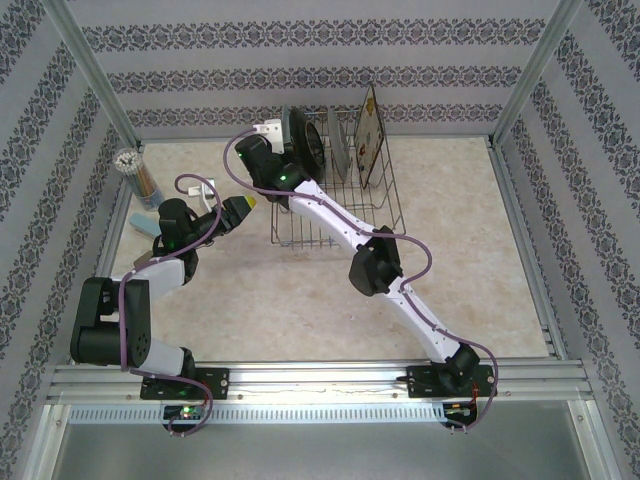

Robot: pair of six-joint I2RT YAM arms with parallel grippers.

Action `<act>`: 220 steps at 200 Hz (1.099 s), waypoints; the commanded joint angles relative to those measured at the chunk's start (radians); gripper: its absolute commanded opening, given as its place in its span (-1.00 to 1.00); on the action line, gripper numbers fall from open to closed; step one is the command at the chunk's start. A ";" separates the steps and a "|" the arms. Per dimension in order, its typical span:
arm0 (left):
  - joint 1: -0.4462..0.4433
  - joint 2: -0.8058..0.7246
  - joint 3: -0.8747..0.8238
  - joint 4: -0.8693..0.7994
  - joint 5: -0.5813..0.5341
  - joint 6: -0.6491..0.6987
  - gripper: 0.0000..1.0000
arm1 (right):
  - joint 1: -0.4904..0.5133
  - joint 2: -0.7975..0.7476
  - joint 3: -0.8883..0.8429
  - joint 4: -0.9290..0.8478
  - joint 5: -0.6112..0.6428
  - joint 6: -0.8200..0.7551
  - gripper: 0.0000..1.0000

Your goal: Load the plates into the dish rack

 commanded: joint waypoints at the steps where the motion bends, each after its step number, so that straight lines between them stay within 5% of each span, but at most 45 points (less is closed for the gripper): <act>1: 0.006 -0.021 -0.009 0.013 0.005 0.026 0.28 | -0.042 0.026 0.030 0.034 0.009 -0.030 -1.00; 37: 0.005 -0.022 -0.011 0.010 0.005 0.025 0.28 | -0.040 0.028 0.012 0.034 -0.016 -0.020 -1.00; 101: 0.005 -0.036 -0.016 -0.003 0.004 0.024 0.28 | -0.018 -0.003 -0.020 0.046 -0.016 -0.019 -0.51; 220: 0.005 -0.118 -0.003 -0.125 -0.023 0.071 0.46 | 0.031 -0.214 -0.077 0.111 0.004 -0.086 -0.35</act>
